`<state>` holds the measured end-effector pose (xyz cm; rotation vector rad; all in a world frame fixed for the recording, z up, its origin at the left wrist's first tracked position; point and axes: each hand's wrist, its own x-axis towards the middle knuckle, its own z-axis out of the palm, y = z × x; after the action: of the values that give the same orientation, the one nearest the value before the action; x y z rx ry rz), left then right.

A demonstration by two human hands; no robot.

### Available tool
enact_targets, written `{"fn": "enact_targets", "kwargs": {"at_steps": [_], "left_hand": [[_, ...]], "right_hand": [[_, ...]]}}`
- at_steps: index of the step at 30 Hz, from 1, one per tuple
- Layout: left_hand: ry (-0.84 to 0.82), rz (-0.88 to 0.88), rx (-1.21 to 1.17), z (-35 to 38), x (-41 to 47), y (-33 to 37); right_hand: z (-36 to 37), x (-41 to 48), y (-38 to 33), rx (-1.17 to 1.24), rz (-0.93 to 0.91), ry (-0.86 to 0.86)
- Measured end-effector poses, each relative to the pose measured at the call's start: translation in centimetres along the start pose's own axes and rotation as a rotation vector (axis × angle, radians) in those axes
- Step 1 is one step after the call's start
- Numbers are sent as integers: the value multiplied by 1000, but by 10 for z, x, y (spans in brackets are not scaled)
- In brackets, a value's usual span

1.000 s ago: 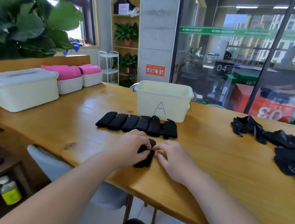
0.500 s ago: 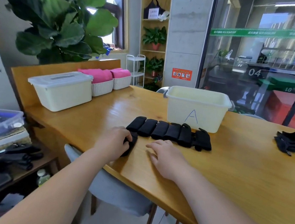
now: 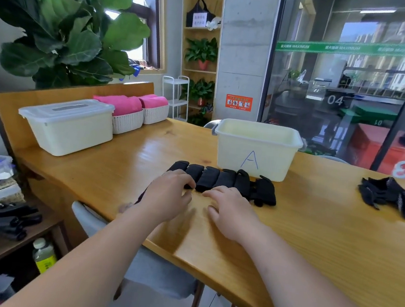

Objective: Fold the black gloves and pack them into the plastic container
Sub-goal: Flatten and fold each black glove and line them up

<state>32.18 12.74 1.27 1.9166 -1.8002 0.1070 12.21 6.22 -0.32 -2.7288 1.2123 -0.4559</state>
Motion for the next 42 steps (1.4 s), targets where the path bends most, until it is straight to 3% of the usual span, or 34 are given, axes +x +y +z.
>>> {"fn": "enact_targets", "kwargs": {"at_steps": [9, 23, 36, 39, 42], "left_hand": [[-33, 222, -105, 46, 20, 112], [-228, 520, -130, 126, 46, 295], [-337, 679, -140, 180, 53, 386], [-304, 679, -143, 193, 50, 391], [-243, 643, -163, 202, 46, 388]], "right_hand": [[-45, -66, 93, -43, 195, 46], [-119, -213, 227, -119, 606, 138], [-132, -295, 297, -230, 868, 165], [-121, -302, 305, -219, 918, 100], [-113, -298, 309, -221, 918, 172]]}}
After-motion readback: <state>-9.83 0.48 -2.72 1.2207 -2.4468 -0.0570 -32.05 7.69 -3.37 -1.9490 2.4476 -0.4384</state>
